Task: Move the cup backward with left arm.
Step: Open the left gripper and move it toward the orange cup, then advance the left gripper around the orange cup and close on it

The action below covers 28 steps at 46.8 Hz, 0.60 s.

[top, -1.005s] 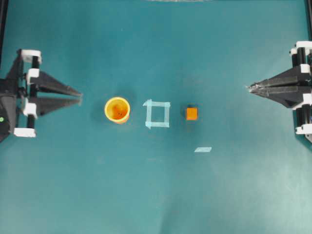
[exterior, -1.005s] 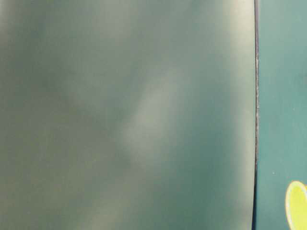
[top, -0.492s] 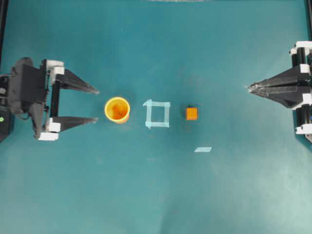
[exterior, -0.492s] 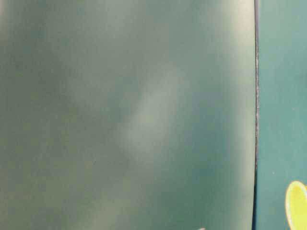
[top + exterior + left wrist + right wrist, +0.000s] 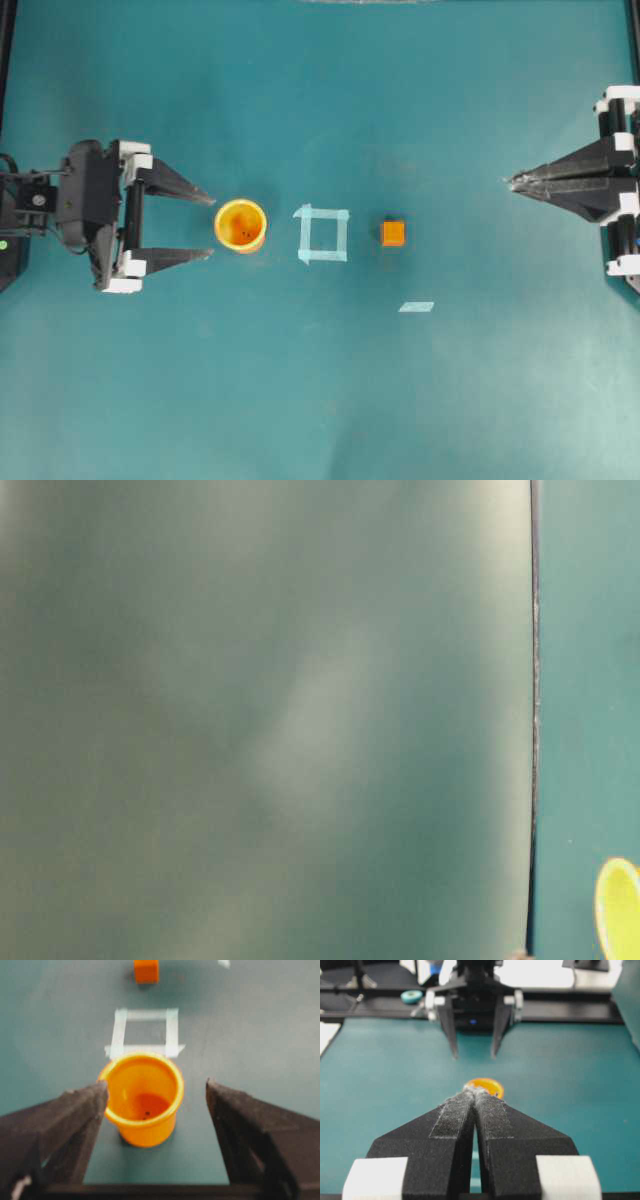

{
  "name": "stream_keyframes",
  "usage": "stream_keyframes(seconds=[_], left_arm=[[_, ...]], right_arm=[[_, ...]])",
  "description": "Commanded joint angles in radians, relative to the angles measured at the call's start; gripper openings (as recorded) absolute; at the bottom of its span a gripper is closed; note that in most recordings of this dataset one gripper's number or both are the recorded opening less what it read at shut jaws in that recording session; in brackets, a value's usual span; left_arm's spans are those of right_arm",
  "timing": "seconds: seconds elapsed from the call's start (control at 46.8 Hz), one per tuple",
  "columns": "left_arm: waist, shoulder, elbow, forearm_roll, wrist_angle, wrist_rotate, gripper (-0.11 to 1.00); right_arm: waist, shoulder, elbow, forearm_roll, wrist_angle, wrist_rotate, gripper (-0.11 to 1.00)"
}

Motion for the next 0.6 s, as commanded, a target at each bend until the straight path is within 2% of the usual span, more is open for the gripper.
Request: stream_keyframes(seconds=[0.0, 0.128, 0.578], left_arm=[[0.011, 0.037, -0.014, -0.002, -0.038, 0.0, 0.76], [0.017, 0.095, -0.017, -0.008, -0.08, 0.0, 0.76], [0.044, 0.181, -0.015, -0.011, -0.087, 0.0, 0.77]], right_arm=[[-0.002, 0.0, -0.032, 0.002, 0.0, 0.0, 0.0], [-0.002, -0.006, -0.034, 0.002, 0.002, 0.002, 0.0], [-0.002, -0.028, -0.041, 0.002, 0.043, 0.003, 0.0]])
